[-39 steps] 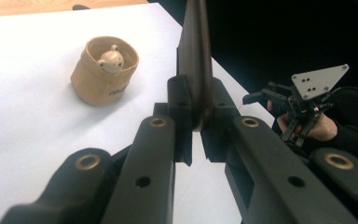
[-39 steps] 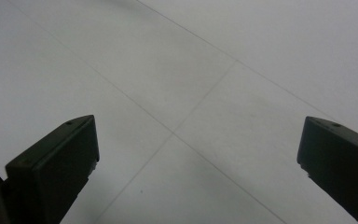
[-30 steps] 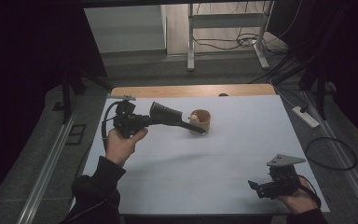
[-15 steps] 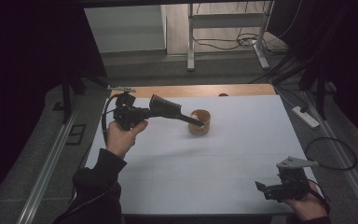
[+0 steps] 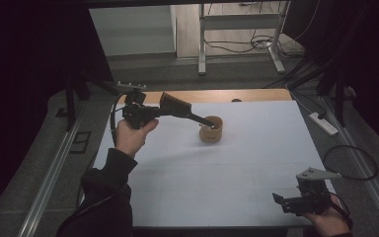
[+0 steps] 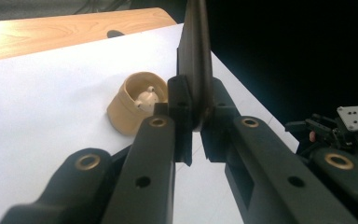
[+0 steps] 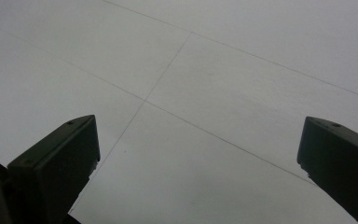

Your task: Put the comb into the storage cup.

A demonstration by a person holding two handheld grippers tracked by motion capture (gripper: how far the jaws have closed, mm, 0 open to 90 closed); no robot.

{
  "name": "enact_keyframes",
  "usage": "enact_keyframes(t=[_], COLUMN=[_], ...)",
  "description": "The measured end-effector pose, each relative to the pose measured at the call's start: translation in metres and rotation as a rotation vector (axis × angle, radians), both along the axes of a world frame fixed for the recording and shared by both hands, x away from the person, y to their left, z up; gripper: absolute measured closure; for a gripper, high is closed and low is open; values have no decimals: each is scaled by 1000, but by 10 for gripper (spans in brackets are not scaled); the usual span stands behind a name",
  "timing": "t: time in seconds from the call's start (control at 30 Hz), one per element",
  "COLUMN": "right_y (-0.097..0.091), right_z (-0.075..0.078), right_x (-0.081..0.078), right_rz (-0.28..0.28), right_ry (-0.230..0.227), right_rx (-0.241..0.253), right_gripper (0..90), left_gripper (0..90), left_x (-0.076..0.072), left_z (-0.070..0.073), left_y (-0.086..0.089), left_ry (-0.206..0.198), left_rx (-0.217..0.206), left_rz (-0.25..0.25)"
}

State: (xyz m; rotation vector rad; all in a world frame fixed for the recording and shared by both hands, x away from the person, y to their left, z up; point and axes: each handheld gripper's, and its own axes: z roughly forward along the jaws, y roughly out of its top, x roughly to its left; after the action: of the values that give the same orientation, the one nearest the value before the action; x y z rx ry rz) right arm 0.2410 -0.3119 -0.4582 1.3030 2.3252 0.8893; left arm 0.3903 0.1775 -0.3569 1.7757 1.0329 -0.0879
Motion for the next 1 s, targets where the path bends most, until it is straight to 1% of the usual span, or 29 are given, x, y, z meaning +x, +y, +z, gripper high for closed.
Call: enact_keyframes(t=[0.37, 0.63, 0.8, 1.0], right_y=[0, 0, 0, 0], right_z=[0, -1, -1, -1], right_x=[0, 0, 0, 0], right_rz=[3, 1, 3, 6], right_ry=[2, 4, 7, 9], right_rx=[-2, -5, -6, -8], right_gripper=[0, 0, 0, 0], left_gripper=[828, 829, 829, 829], left_x=[20, 33, 39, 47], left_z=[2, 1, -2, -7], left_y=[-5, -12, -16, -19], left_ry=[9, 23, 31, 48], left_rx=[20, 39, 59, 72], left_rz=[27, 33, 38, 42])
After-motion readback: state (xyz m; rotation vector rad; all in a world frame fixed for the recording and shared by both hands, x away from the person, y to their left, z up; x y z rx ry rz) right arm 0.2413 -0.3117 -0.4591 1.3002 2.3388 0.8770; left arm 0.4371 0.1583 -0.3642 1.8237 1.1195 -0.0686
